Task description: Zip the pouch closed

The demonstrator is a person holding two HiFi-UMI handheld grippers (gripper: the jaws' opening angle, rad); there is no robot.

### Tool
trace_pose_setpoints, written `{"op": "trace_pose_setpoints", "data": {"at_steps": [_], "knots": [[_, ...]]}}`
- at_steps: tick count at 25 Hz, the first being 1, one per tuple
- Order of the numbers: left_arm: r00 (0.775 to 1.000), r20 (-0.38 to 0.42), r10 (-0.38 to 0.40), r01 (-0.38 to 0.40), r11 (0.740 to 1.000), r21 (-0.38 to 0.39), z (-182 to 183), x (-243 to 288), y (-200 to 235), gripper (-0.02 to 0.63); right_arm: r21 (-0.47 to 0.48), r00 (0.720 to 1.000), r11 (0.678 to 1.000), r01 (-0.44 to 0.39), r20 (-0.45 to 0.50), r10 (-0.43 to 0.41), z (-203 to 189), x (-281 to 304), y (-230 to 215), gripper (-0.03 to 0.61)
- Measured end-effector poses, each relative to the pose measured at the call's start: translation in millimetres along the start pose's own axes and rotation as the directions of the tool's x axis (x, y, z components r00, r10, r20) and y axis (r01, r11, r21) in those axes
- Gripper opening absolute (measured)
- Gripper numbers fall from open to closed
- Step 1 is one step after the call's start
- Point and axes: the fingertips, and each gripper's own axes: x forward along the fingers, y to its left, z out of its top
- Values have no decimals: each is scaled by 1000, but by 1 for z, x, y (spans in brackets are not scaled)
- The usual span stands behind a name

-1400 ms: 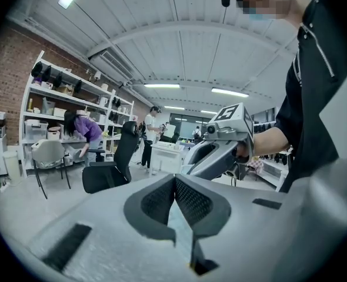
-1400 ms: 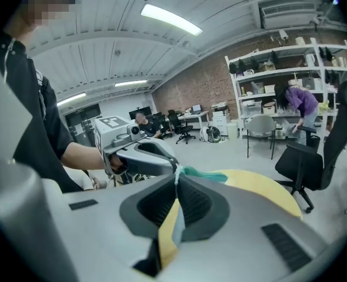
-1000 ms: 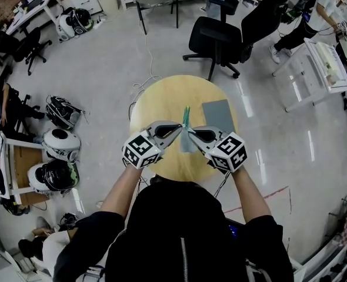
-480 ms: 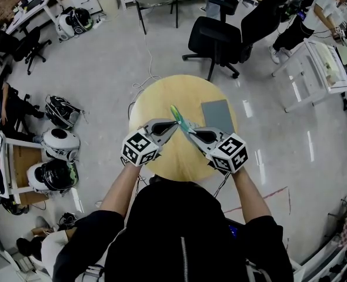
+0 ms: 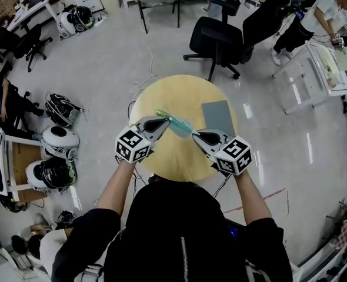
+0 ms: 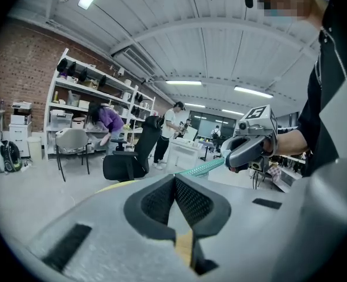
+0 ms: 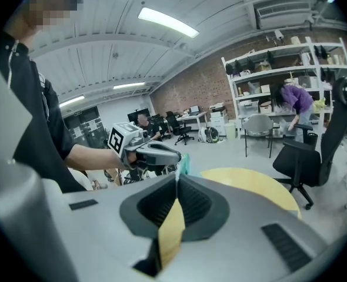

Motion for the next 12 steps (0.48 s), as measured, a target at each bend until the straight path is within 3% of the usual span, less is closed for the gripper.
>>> {"op": "trace_pose_setpoints", "data": {"at_steps": [12], "knots": [[998, -5, 61, -61, 996, -62, -15, -11, 27, 5, 11, 1000, 1000, 11, 4, -11, -4, -3, -5, 15]]}}
